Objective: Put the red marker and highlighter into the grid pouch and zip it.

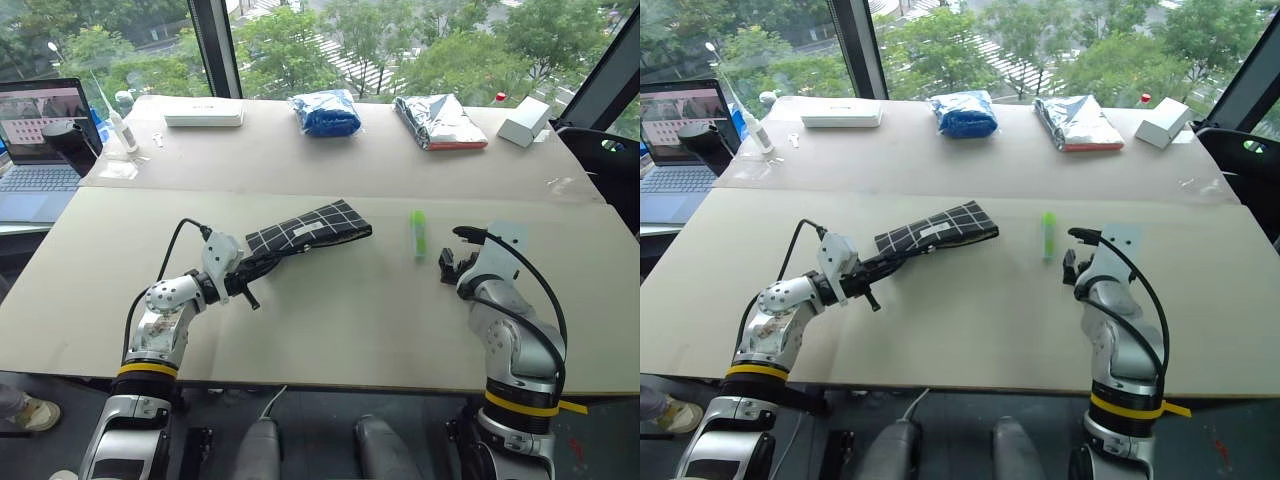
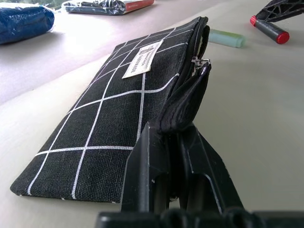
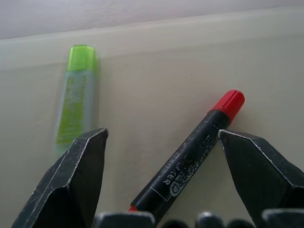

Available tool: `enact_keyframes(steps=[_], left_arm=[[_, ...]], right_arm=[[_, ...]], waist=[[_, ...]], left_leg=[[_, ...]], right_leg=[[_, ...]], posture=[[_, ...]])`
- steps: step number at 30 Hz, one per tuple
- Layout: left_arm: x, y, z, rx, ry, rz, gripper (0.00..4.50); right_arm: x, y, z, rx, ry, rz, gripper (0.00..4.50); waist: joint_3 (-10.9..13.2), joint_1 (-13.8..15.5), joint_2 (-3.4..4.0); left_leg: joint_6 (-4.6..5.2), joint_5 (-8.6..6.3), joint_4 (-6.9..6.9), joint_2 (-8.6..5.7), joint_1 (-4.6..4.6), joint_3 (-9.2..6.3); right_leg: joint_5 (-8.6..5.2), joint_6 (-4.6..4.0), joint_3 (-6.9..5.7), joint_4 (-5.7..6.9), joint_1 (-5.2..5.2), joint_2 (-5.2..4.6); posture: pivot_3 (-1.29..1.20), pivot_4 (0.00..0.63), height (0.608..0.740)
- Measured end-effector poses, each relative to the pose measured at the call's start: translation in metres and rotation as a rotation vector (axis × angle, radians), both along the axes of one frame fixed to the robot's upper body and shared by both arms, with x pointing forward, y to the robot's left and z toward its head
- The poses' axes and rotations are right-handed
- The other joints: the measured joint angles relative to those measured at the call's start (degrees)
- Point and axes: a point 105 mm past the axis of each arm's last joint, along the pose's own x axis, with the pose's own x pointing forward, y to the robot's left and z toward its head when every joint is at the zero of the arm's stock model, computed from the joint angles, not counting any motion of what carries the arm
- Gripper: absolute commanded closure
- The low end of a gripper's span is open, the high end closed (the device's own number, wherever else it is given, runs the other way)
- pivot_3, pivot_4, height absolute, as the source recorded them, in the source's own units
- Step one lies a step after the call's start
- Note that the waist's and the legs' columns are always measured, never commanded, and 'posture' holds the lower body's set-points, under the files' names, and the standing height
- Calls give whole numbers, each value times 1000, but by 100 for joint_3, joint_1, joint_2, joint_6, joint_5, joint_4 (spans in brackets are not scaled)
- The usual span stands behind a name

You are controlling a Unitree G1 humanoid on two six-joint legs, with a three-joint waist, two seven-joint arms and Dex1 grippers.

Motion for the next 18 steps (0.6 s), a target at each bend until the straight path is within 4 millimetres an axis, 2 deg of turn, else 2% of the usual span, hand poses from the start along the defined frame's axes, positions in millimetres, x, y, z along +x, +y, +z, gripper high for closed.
enact_keyframes(steps=[18], left_arm=[[0, 2, -1, -3, 13, 12, 4500]], right_arm=[[1, 3, -15, 19, 31, -64, 376]], waist=[[0, -6, 0]], left_leg=[[0, 0, -1, 0, 1, 0]], right_leg=[[0, 0, 0, 0, 0, 0]], posture=[[0, 150, 740]])
